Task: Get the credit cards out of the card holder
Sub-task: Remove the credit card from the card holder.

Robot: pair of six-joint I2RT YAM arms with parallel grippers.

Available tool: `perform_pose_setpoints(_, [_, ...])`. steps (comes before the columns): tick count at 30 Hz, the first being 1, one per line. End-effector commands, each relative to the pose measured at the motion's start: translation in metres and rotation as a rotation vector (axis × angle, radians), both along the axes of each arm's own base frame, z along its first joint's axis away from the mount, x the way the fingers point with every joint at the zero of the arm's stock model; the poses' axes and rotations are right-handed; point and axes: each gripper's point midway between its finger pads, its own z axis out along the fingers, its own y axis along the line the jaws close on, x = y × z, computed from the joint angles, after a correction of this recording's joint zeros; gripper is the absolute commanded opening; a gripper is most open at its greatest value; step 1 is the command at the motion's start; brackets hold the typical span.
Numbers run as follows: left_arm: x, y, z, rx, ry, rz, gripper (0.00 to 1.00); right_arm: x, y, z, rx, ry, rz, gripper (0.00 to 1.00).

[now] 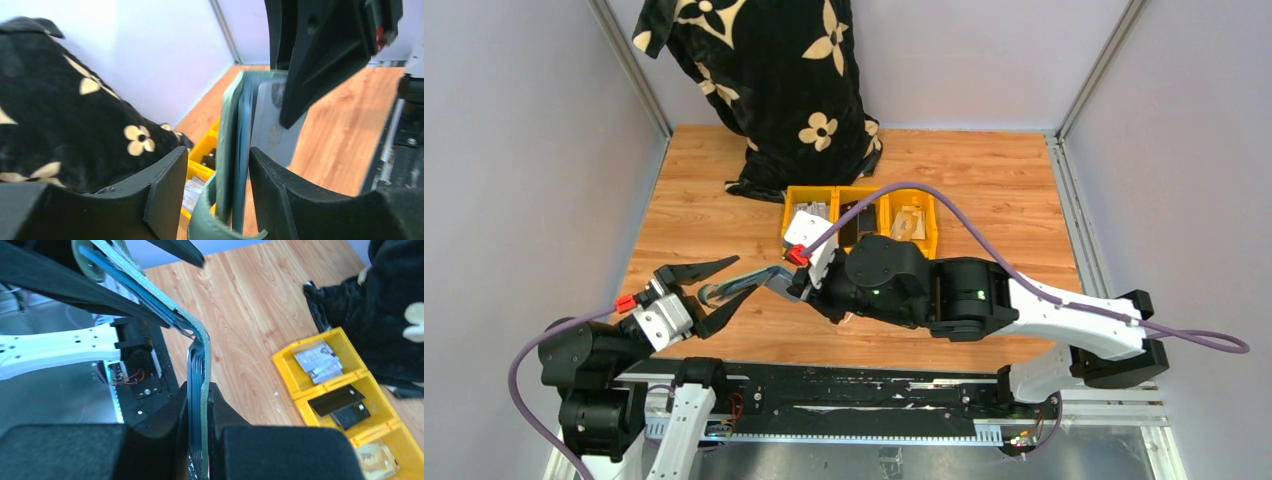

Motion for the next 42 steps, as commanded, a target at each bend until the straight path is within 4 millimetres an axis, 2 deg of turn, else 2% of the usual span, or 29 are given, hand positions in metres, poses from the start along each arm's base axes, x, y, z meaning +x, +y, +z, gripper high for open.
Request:
perform_pose_setpoints(1, [-0.008, -0.011, -0.011, 0.001, 0.126, -0.097, 0.56, -0.03, -0.001, 0.033, 0.117, -0.026, 0.2, 0.0])
perform_pose_setpoints(10, [-0.033, -0.029, 0.011, -0.064, 0.315, -0.287, 0.43, -0.06, -0.017, 0.024, 0.075, -0.017, 0.399, 0.0])
perform_pose_setpoints(17, [-0.044, -0.037, 0.012, -0.115, 0.538, -0.412, 0.34, -0.063, -0.022, 0.026, 0.079, -0.007, 0.424, 0.0])
perform_pose_setpoints(21, [-0.042, -0.038, 0.014, -0.146, 0.61, -0.416, 0.37, -0.062, -0.024, 0.026, 0.085, 0.003, 0.43, 0.0])
perform_pose_setpoints(23, [-0.042, -0.039, 0.016, -0.15, 0.628, -0.425, 0.3, -0.062, -0.025, 0.027, 0.091, 0.009, 0.433, 0.0])
perform_pose_setpoints(28, [-0.038, -0.04, 0.022, -0.185, 0.736, -0.446, 0.03, -0.059, -0.022, 0.025, 0.107, 0.03, 0.45, 0.0])
perform_pose_setpoints(30, [-0.035, -0.04, 0.023, -0.205, 0.771, -0.438, 0.0, -0.057, -0.02, 0.026, 0.121, 0.043, 0.457, 0.07])
perform_pose_setpoints(35, [-0.024, -0.04, 0.02, -0.285, 0.885, -0.398, 0.0, -0.048, -0.014, 0.035, 0.215, 0.098, 0.483, 0.5])
perform_pose_setpoints(36, [-0.022, -0.041, 0.02, -0.303, 0.913, -0.404, 0.0, -0.047, -0.014, 0.037, 0.235, 0.115, 0.497, 0.55])
perform_pose_setpoints(38, [-0.021, -0.043, 0.023, -0.354, 0.974, -0.436, 0.0, -0.041, -0.016, 0.041, 0.267, 0.138, 0.507, 0.6])
perform_pose_setpoints(39, [-0.021, -0.044, 0.03, -0.375, 0.951, -0.46, 0.0, -0.038, -0.017, 0.044, 0.285, 0.153, 0.519, 0.63])
perform_pose_setpoints(40, [-0.022, -0.045, 0.03, -0.413, 1.003, -0.472, 0.0, -0.036, -0.019, 0.049, 0.304, 0.173, 0.534, 0.64])
perform_pose_setpoints(42, [-0.024, -0.045, 0.035, -0.441, 0.994, -0.49, 0.0, -0.034, -0.021, 0.058, 0.333, 0.192, 0.561, 0.65])
